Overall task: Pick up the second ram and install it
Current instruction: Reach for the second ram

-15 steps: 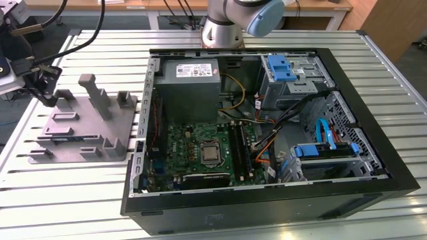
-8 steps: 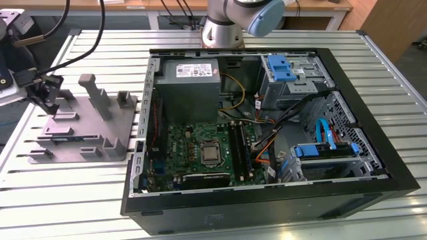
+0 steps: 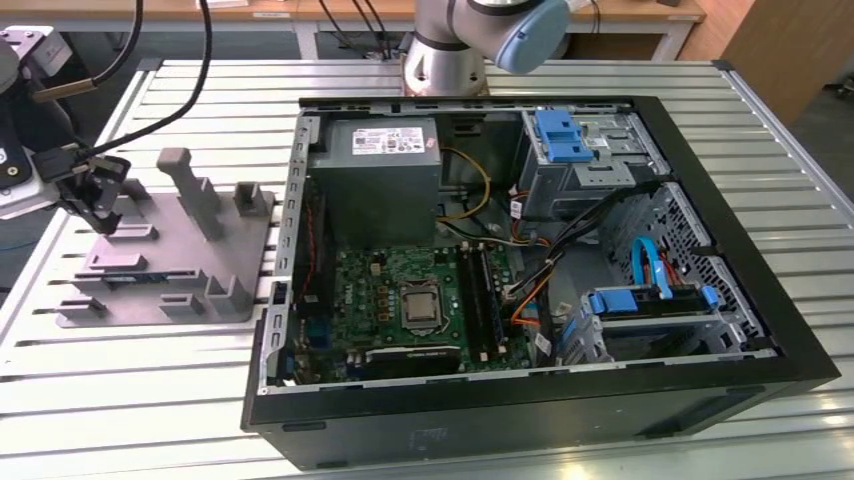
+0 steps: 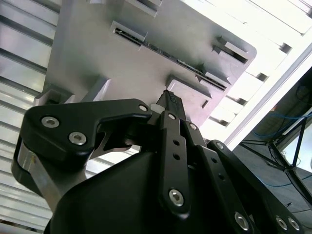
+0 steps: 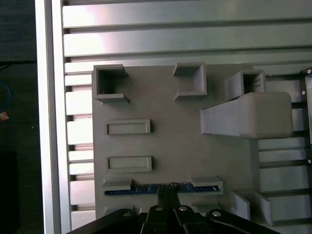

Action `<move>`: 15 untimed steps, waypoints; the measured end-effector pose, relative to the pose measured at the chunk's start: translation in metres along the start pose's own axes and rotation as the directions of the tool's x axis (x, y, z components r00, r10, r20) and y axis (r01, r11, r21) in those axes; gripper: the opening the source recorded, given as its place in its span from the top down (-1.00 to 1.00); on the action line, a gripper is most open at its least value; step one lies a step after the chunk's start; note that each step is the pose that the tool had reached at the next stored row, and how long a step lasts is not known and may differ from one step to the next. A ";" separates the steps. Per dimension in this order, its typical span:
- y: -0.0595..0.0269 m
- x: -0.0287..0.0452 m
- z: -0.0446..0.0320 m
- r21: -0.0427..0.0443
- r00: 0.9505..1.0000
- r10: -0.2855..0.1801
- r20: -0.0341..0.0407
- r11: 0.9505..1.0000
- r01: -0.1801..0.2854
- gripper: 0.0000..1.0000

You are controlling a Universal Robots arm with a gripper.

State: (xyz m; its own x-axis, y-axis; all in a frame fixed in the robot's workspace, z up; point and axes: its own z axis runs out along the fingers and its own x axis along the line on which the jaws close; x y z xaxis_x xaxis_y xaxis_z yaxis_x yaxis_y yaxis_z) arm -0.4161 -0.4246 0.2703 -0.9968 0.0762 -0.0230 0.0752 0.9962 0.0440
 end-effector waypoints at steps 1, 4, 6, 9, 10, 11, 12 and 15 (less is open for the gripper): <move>0.0000 0.0000 0.0000 0.000 1.000 0.000 0.000 1.000 0.000 0.80; 0.0000 0.0000 0.0003 0.000 1.000 0.000 0.000 1.000 0.000 0.80; 0.0000 0.0000 0.0012 0.000 1.000 0.000 0.000 1.000 0.000 0.80; -0.0001 0.0001 0.0031 0.000 1.000 0.000 0.000 1.000 0.000 0.80; -0.0002 0.0001 0.0041 0.000 1.000 0.000 0.000 1.000 0.000 0.80; -0.0002 0.0001 0.0052 0.000 1.000 0.000 0.000 1.000 0.000 0.80; -0.0003 0.0001 0.0064 0.000 1.000 0.000 0.000 1.000 0.000 0.80; -0.0004 0.0002 0.0098 0.000 1.000 0.000 0.000 1.000 0.000 0.80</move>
State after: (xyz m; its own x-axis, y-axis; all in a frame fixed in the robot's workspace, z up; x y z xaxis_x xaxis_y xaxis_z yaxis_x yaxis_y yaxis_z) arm -0.4161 -0.4246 0.2605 -0.9968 0.0762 -0.0230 0.0751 0.9962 0.0441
